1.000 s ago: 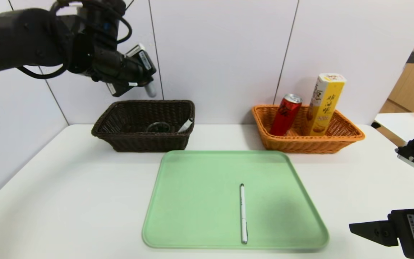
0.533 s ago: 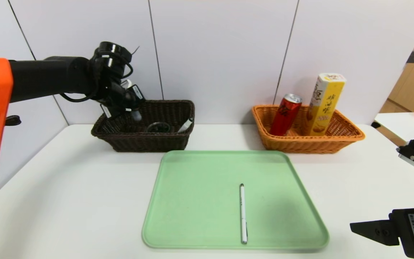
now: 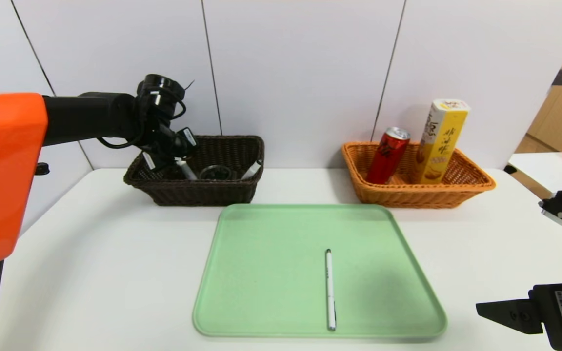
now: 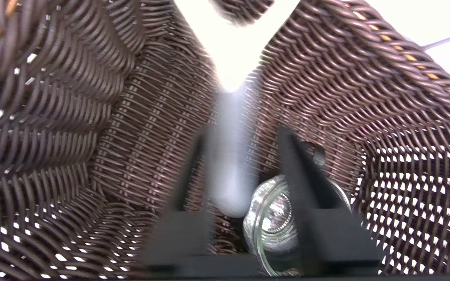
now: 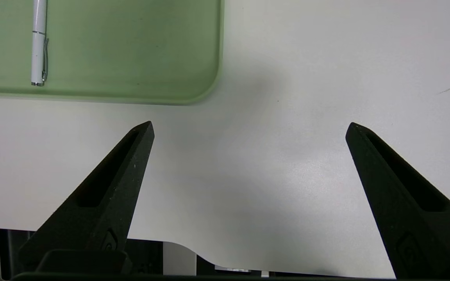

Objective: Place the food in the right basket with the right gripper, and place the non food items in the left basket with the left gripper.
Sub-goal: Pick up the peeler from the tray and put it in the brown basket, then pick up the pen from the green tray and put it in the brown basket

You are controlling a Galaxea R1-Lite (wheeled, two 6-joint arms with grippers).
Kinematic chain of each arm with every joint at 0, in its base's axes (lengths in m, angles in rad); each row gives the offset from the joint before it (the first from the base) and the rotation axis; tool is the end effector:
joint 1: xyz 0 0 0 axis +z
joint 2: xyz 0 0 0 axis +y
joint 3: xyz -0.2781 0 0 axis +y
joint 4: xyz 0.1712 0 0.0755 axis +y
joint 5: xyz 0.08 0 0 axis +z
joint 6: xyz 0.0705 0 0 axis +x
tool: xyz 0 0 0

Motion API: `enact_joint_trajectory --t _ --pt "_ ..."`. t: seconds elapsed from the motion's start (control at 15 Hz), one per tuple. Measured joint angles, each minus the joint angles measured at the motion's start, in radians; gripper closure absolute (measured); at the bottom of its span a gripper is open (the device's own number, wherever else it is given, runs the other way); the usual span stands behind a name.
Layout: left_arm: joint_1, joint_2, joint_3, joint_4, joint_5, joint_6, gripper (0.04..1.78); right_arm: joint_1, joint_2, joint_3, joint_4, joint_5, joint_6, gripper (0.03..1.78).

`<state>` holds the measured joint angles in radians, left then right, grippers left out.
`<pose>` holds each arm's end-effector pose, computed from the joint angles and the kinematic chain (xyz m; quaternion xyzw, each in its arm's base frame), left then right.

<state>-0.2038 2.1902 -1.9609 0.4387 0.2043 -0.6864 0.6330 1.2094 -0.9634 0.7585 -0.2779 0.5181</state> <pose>0.4557 -0.0796 0.1687 -0.2554 0.3022 0.1082 0.9120 0.1448 0.0822 0.1669 0.0163 0.4576 0.0389 0.8882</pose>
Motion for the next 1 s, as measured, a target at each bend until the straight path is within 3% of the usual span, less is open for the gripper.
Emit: enact_joint_trajectory --t 0.4,0.6,0.87,1.0 --pt "-0.034 -0.077 -0.002 0.000 -0.005 0.005 0.56 0.000 0.000 0.003 -0.001 0.000 0.000 0.11" --pt "-0.218 -0.207 -0.004 0.043 -0.016 0.007 0.42 0.000 0.001 0.006 -0.002 0.001 -0.001 0.11" --pt "-0.531 -0.311 -0.001 0.233 -0.011 -0.004 0.30 0.001 0.003 0.005 -0.003 0.001 -0.008 0.11" --pt "-0.631 -0.306 0.000 0.348 0.000 -0.008 0.26 0.001 0.003 0.008 -0.002 0.002 -0.008 0.11"
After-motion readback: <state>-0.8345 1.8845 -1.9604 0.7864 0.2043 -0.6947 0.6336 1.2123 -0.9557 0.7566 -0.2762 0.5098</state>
